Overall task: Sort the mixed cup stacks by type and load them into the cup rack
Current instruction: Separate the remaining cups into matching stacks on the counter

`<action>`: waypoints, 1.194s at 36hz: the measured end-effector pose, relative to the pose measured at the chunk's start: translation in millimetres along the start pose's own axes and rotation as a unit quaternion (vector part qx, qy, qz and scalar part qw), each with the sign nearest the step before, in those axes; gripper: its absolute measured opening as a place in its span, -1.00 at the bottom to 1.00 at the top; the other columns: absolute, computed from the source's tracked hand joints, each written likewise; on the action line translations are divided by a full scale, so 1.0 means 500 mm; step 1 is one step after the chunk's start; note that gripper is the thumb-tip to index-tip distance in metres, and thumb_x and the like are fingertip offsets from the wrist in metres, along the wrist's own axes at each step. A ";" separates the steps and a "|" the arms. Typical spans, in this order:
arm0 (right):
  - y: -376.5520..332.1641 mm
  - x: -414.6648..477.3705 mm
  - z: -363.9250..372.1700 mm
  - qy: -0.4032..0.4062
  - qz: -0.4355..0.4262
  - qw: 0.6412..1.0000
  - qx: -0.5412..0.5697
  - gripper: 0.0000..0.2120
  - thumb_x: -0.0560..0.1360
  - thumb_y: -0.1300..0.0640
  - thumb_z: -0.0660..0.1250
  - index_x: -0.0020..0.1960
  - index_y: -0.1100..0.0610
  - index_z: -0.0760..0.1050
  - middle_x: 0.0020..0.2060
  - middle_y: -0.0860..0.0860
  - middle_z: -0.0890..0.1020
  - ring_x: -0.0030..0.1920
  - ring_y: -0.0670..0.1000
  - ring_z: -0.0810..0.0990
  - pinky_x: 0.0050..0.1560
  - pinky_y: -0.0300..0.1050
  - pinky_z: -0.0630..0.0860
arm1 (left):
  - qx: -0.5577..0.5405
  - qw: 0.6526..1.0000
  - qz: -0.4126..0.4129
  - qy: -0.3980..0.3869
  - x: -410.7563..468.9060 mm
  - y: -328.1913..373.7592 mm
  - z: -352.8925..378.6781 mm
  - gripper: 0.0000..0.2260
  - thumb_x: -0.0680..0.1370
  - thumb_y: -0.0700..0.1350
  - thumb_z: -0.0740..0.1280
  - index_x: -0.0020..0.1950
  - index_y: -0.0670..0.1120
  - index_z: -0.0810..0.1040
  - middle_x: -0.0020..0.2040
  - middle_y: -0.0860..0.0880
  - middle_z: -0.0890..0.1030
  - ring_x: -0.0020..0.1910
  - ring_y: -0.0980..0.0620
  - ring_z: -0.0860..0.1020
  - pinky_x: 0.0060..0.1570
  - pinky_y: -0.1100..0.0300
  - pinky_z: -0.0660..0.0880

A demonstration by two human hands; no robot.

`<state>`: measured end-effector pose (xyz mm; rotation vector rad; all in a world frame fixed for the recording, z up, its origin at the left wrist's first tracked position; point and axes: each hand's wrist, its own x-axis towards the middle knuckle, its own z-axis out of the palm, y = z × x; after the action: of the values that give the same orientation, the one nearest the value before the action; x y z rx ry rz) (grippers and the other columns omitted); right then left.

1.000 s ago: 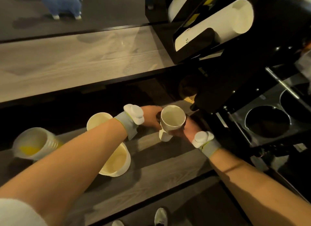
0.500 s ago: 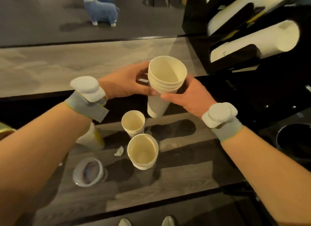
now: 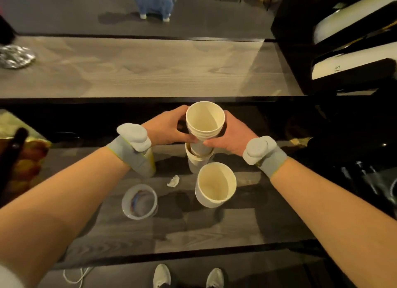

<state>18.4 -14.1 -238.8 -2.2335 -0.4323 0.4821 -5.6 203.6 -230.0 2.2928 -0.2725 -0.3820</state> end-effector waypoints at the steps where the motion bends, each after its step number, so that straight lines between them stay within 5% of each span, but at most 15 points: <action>1: 0.003 -0.002 0.010 -0.003 0.000 1.000 -0.010 -0.08 0.20 -0.11 0.62 0.45 -0.09 0.28 0.27 -0.16 0.52 0.26 -0.13 0.51 0.27 -0.05 0.52 | 0.017 1.000 -0.004 0.002 -0.001 -0.010 0.008 -0.26 0.39 0.05 0.56 0.49 0.07 0.28 0.35 0.10 0.50 0.31 0.11 0.48 0.33 0.09 0.44; 7: 0.038 -0.005 0.028 -0.038 0.044 0.997 -0.053 0.00 0.35 0.06 0.58 0.58 0.03 0.03 0.42 0.02 0.41 0.36 0.07 0.46 0.14 -0.24 0.39 | 0.041 0.998 -0.024 -0.044 0.004 -0.038 0.053 -0.03 0.40 0.10 0.53 0.61 0.10 -0.05 0.52 0.03 0.34 0.44 0.04 0.37 0.41 0.09 0.36; 11: 0.044 -0.004 0.046 -0.042 0.033 0.996 -0.068 -0.15 0.36 0.04 0.58 0.52 0.01 0.21 0.35 -0.03 0.48 0.30 0.00 0.51 -0.01 -0.38 0.38 | 0.086 0.996 -0.018 -0.033 0.008 -0.065 0.080 -0.19 0.46 0.11 0.49 0.59 0.09 0.12 0.50 0.05 0.38 0.45 0.01 0.39 0.42 -0.01 0.37; 17: 0.054 -0.003 0.046 -0.037 0.037 0.997 -0.059 -0.18 0.37 0.03 0.57 0.52 -0.02 0.24 0.37 -0.06 0.47 0.32 -0.05 0.46 0.11 -0.27 0.37 | 0.106 0.994 -0.011 -0.015 0.012 -0.076 0.088 -0.19 0.48 0.06 0.48 0.60 0.05 0.10 0.53 0.02 0.35 0.48 -0.01 0.35 0.45 0.02 0.32; 25: 0.086 0.020 0.078 -0.090 0.132 0.980 -0.118 -0.26 0.46 0.14 0.48 0.54 0.11 0.21 0.42 0.12 0.45 0.37 0.18 0.47 0.21 -0.04 0.46 | 0.040 0.995 -0.085 -0.027 0.015 -0.075 0.125 -0.16 0.43 0.01 0.54 0.56 -0.03 0.12 0.46 -0.06 0.41 0.39 -0.07 0.44 0.28 0.16 0.39; 30: 0.092 0.027 0.088 -0.040 0.100 0.993 -0.047 -0.39 0.47 0.16 0.48 0.46 0.12 0.35 0.30 0.10 0.54 0.28 0.13 0.54 0.05 -0.20 0.40 | 0.002 0.997 -0.075 -0.004 0.027 -0.079 0.117 -0.18 0.40 0.00 0.56 0.54 -0.01 0.19 0.43 -0.03 0.44 0.38 -0.04 0.44 0.31 0.14 0.36; 36: 0.061 0.006 0.018 0.006 0.070 0.998 0.010 -0.29 0.33 0.03 0.59 0.42 0.02 0.41 0.22 -0.05 0.60 0.20 0.00 0.57 0.20 -0.03 0.53 | -0.091 0.994 -0.040 0.035 0.015 -0.024 0.054 -0.18 0.43 0.03 0.53 0.57 0.04 0.16 0.48 0.04 0.40 0.45 0.05 0.36 0.42 0.04 0.35; 43: -0.040 -0.047 -0.087 0.106 0.004 0.991 0.081 -0.28 0.37 -0.07 0.55 0.45 0.01 0.35 0.24 -0.10 0.57 0.20 -0.11 0.56 0.03 -0.31 0.46 | -0.165 0.984 0.019 0.066 0.002 0.096 -0.040 -0.22 0.42 0.17 0.45 0.55 0.13 0.16 0.49 0.04 0.38 0.43 0.05 0.38 0.42 -0.07 0.36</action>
<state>15.3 -39.6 -192.2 -2.1016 -0.2641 0.2686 -1.2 184.2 -181.9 1.9733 -0.1705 -0.2343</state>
